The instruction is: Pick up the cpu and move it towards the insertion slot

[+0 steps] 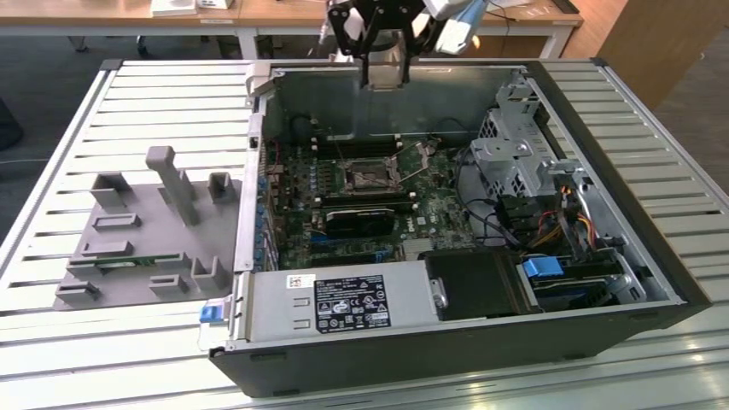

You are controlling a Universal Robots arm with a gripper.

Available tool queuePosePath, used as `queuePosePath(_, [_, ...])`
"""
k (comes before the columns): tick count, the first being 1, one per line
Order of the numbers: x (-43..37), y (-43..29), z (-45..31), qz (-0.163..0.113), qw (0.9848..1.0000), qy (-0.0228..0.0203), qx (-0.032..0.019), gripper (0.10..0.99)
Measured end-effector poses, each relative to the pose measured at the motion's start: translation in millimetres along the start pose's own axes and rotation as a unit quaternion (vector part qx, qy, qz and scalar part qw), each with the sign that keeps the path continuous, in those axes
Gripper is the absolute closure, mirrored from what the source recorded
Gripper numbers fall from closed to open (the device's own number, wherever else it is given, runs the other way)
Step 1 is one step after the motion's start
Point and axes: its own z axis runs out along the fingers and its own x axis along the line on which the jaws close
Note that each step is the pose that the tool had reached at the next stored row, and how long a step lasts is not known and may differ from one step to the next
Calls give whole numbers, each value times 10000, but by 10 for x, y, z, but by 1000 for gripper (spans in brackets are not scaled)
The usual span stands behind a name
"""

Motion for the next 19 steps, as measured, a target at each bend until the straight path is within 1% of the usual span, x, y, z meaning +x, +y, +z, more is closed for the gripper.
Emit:
queuePosePath(6, [-37,74,20,-32,10000,1,-1,545])
queuePosePath(12, [-42,151,56,-81,10000,3,-2,545])
queuePosePath(19, [-43,153,58,-83,10000,3,-3,545])
